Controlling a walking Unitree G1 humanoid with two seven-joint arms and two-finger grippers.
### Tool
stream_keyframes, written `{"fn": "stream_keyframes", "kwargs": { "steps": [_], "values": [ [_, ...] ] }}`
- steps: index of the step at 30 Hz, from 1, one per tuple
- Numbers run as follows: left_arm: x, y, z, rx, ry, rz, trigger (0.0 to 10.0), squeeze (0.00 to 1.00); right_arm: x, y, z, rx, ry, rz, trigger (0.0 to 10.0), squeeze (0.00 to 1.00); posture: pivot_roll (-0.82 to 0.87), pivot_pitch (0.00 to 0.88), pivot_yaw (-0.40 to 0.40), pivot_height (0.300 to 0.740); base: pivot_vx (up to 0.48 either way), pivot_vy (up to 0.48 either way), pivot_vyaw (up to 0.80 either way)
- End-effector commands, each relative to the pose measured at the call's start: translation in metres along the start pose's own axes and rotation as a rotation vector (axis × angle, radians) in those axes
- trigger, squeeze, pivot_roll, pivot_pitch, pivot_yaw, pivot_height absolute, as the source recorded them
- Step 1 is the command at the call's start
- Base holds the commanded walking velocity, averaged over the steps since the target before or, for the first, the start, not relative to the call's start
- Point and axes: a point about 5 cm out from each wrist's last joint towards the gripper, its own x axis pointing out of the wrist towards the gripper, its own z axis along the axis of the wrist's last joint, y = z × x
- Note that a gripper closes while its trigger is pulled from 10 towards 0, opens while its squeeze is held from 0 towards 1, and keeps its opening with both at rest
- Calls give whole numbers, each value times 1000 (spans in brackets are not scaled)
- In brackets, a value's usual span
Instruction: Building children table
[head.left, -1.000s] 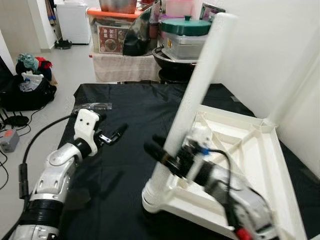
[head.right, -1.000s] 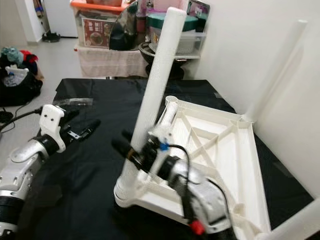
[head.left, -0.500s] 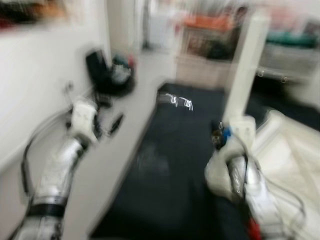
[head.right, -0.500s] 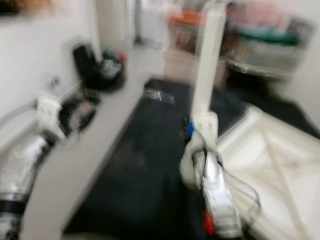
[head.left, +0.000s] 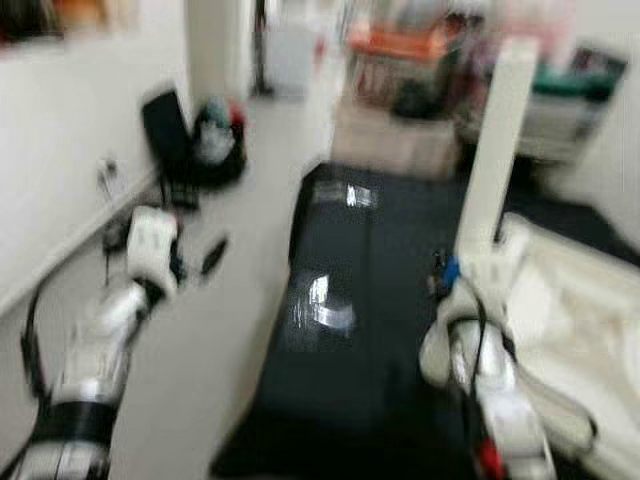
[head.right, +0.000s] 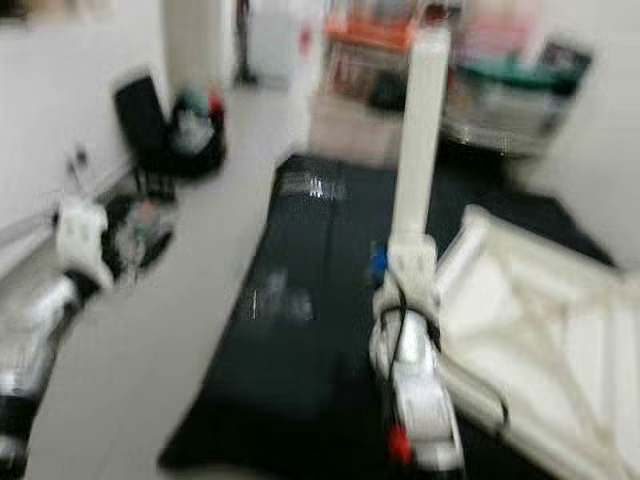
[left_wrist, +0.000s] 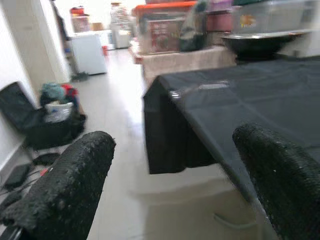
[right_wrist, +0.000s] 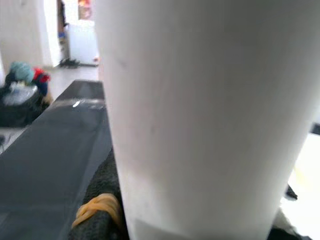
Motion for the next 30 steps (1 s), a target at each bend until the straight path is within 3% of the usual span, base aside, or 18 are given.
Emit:
{"fn": "stream_keyframes", "kwargs": {
  "steps": [1, 4, 7, 8, 9, 11, 12, 14, 16, 17, 18, 20, 30],
  "values": [
    [1, -6, -3, 3, 16, -19, 10000, 0, 2, -17, -20, -5, 102, -76, 0, 0, 64, 0, -90, 740, 0, 0, 0],
    [2, -6, -3, 3, 18, -23, 10000, 0, 10, -30, -16, 76, 95, -137, 0, 0, 64, 0, -88, 740, 0, 0, 0],
    [2, -6, -3, 2, 18, -25, 10000, 0, 11, -31, -15, 131, 92, -135, 0, 0, 65, 0, -88, 740, 0, 0, 0],
    [2, -6, -4, 3, 22, -28, 10000, 0, 13, -20, -11, 202, 60, 2, 0, 0, 67, 0, -85, 740, 0, 0, 0],
    [2, -6, -4, 3, 22, -28, 10000, 0, 13, -20, -11, 202, 60, 2, 0, 0, 67, 0, -85, 740, 0, 0, 0],
    [3, -6, -5, 4, 26, -30, 10000, 0, 14, -9, -1, 226, -25, 177, 0, 0, 69, 0, -83, 740, 0, 0, 0],
    [3, -6, -5, 4, 26, -30, 10000, 0, 14, -9, -1, 226, -25, 177, 0, 0, 69, 0, -83, 740, 0, 0, 0],
    [3, -6, -5, 6, 27, -33, 10000, 0, 16, 1, 18, 273, -125, 347, 0, 0, 71, 0, -85, 740, 0, 0, 0],
    [3, -6, -4, 5, 26, -33, 10000, 0, 15, 3, 23, 289, -150, 384, 0, 0, 71, 0, -85, 740, 0, 0, 0],
    [3, -6, -4, 4, 27, -33, 10000, 0, 10, 16, 35, 309, -202, 571, 0, 0, 75, 0, -84, 740, 0, 0, 0],
    [3, -6, -4, 4, 27, -33, 10000, 0, 10, 16, 35, 309, -202, 571, 0, 0, 75, 0, -84, 740, 0, 0, 0],
    [3, -6, -5, 5, 28, -35, 10000, 0, 6, 25, 41, 271, -246, 722, 0, 0, 77, 0, -85, 740, 0, 0, 0],
    [0, -3, -4, 8, 29, -27, 10000, 0, 9, 29, 41, 196, -275, 904, 0, 0, 92, 0, -96, 740, 0, 0, 0]
  ]
}}
